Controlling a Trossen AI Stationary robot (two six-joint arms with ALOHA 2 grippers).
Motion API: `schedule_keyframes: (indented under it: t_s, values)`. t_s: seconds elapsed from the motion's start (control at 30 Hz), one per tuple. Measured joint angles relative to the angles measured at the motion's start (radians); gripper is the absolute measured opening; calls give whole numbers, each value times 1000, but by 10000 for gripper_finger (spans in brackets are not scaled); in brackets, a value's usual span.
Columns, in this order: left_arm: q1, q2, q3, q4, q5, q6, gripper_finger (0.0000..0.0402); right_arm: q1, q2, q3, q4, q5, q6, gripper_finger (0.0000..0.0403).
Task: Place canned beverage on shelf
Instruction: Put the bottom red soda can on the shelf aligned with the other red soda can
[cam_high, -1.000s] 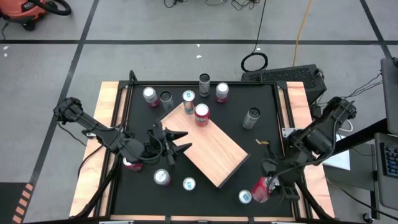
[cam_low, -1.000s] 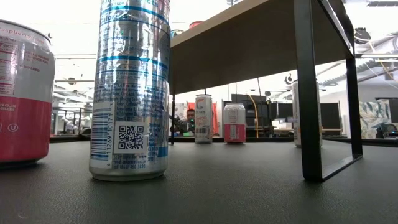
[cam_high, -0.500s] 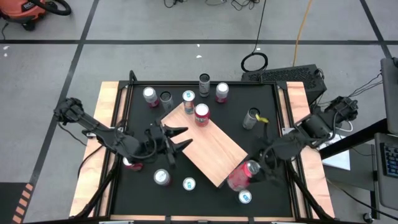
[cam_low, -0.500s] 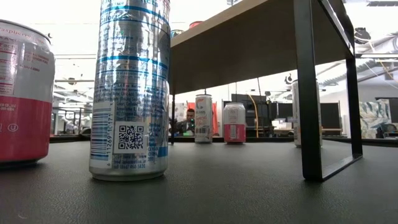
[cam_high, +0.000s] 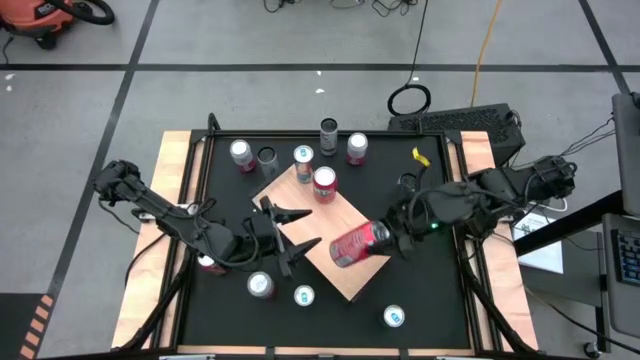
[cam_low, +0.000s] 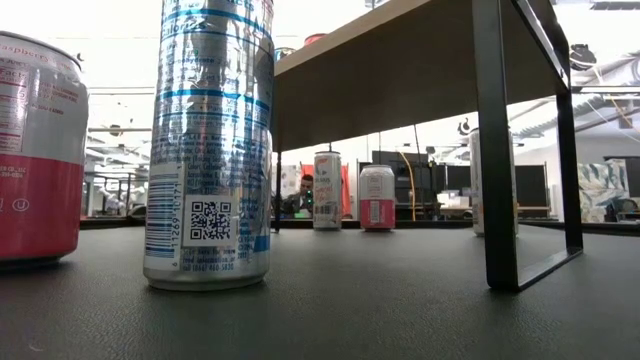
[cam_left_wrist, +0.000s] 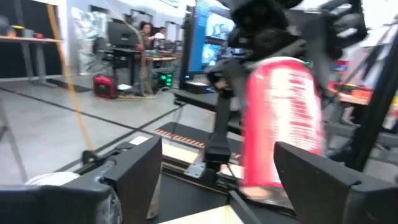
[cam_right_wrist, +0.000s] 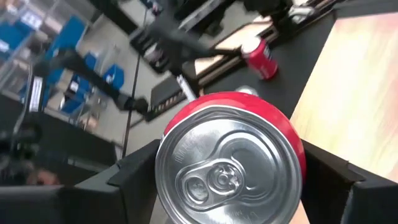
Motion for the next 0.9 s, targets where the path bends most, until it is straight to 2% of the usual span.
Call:
schedule_keyframes:
  t_s: [0.23, 0.6, 0.9]
  values:
    - [2, -1, 0, -2, 85, -50, 318, -40, 6, 0, 14, 62, 31, 279]
    - [40, -1, 0, -85, 81, -50, 318, -83, 67, 0, 95, 59, 57, 279]
    - [82, -2, 0, -140, 147, -130, 318, -110, 120, 0, 181, 62, 68, 279]
